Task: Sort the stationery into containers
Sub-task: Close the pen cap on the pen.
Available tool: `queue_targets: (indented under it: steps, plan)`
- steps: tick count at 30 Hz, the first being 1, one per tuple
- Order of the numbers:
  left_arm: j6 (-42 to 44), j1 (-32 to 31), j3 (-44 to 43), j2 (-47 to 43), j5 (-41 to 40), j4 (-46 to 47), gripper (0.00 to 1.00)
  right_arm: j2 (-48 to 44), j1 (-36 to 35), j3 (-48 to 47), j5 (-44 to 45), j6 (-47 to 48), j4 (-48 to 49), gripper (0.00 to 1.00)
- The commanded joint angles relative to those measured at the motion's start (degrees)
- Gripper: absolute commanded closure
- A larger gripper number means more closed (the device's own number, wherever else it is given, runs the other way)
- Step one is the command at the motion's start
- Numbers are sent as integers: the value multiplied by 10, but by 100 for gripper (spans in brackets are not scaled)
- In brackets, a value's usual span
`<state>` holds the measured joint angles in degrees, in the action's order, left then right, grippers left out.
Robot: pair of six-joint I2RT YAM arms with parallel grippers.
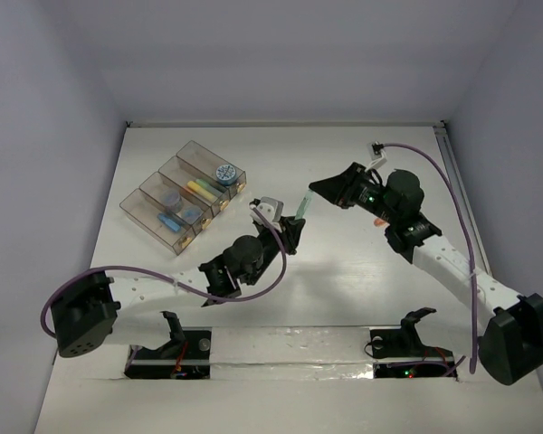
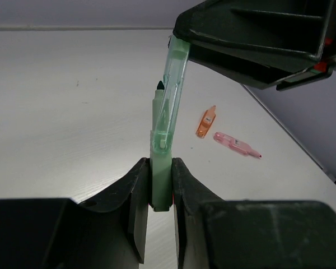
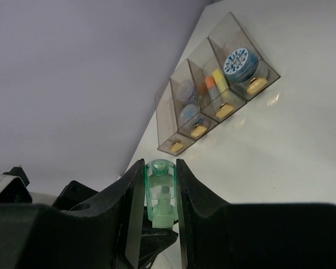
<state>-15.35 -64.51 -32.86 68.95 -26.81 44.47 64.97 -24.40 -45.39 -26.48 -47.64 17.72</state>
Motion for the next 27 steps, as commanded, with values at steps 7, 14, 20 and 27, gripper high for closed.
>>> queue_targets:
  steps: [7,14,20,27]
  plan:
    - [-11,1,-39,22,-31,43,100,-7,-45,27,79,24,51,85]
    - [13,1,-28,28,3,64,100,9,-45,-9,70,49,-15,85]
    - [34,1,-27,18,-3,67,100,31,-45,-43,57,72,-77,85]
    - [32,1,-34,12,-37,54,100,28,-56,-39,60,73,-84,86]
